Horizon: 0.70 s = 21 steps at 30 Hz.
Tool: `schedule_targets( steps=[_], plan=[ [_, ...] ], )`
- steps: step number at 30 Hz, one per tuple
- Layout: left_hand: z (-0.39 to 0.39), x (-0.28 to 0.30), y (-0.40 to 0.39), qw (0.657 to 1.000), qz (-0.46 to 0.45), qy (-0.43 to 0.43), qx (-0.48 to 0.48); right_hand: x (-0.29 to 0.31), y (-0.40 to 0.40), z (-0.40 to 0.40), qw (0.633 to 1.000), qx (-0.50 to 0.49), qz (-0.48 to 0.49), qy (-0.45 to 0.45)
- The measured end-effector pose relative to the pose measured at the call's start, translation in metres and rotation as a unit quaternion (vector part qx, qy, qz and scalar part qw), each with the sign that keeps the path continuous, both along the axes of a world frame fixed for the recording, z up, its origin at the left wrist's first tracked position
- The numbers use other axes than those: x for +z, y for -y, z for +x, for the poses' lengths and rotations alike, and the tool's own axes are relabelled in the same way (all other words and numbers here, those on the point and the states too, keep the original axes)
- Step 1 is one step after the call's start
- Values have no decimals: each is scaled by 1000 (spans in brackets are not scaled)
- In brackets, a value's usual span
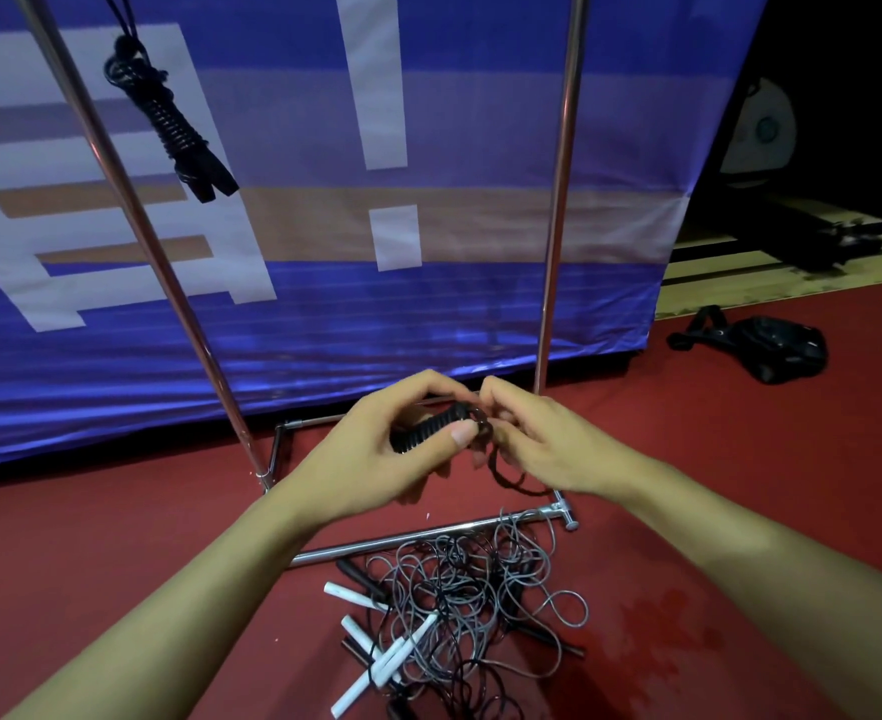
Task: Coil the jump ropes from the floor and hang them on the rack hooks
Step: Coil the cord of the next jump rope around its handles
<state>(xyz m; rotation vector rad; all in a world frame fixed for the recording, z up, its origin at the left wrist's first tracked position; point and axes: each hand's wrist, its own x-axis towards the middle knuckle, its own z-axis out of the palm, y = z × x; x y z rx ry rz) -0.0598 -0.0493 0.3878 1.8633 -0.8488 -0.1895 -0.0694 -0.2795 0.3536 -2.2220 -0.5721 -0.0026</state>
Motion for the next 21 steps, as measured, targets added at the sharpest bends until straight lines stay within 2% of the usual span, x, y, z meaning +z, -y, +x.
schedule_targets(
  steps=[3, 7, 9, 11, 14, 18, 21],
  plan=[
    [1, -1, 0, 999, -20, -22, 14, -1, -4, -1, 998, -18, -22, 62],
    [4, -3, -3, 997, -32, -62, 12, -5, -5, -2, 985, -37, -121, 116],
    [4, -2, -5, 997, -35, -74, 4, -4, -5, -2, 979, -40, -141, 144],
    [3, 0, -6, 996, -38, -78, -20, -4, -5, -1, 986, -44, -91, 129],
    [1, 1, -6, 995, -27, -77, -66, -1, -8, 2, 997, -57, -22, 53],
    [2, 3, -5, 994, -4, -78, -77, 2, -12, 3, 998, -54, -12, 17],
    [0, 2, -3, 996, 0, -63, -59, -4, -10, 4, 998, -49, -41, 2]
  ],
)
